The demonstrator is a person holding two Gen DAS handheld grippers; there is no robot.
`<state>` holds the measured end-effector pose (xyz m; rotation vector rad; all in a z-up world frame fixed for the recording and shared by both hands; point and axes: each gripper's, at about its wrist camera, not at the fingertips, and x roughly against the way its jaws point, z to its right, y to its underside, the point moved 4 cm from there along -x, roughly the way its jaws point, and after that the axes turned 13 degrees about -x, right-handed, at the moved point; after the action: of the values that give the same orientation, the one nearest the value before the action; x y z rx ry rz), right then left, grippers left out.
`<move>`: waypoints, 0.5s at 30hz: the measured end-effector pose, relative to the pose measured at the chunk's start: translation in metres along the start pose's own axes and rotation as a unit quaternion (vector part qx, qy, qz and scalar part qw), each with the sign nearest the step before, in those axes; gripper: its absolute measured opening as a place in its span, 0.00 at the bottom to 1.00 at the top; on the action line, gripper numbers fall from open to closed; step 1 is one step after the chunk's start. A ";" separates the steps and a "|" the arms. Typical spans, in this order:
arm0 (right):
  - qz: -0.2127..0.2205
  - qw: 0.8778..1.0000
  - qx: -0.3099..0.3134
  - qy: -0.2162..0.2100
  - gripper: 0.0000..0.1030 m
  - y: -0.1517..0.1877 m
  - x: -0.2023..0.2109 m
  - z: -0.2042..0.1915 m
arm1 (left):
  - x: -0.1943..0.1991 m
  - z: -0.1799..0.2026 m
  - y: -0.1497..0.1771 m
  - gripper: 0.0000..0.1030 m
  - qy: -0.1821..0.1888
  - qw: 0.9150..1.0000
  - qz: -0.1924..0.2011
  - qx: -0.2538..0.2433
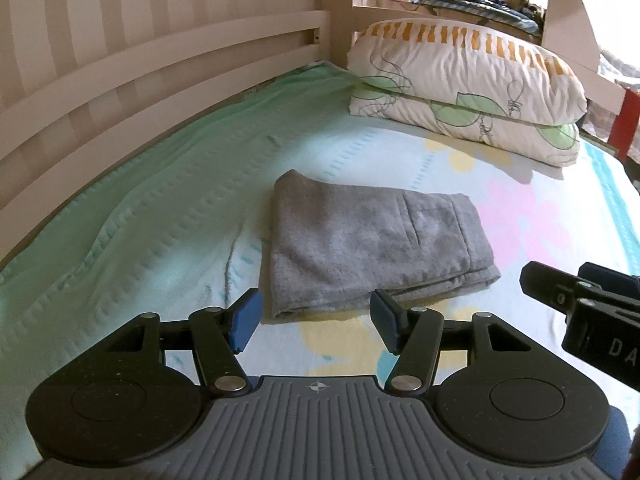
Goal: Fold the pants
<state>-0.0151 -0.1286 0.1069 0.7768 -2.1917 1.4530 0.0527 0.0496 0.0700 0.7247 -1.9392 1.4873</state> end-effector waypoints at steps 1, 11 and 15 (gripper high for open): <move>0.001 1.000 -0.001 0.001 0.64 0.001 0.000 0.000 | 0.000 0.001 0.000 0.56 0.000 1.000 -0.001 -0.002; -0.001 1.000 -0.010 0.005 0.64 0.004 -0.001 0.001 | -0.003 0.008 0.003 0.56 0.006 1.000 -0.009 -0.011; -0.001 1.000 -0.013 0.005 0.64 0.005 -0.002 0.001 | -0.005 0.009 0.003 0.56 0.008 1.000 -0.011 -0.013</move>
<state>-0.0170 -0.1279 0.1019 0.7617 -2.1973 1.4204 0.0525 0.0415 0.0626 0.7190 -1.9298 1.4470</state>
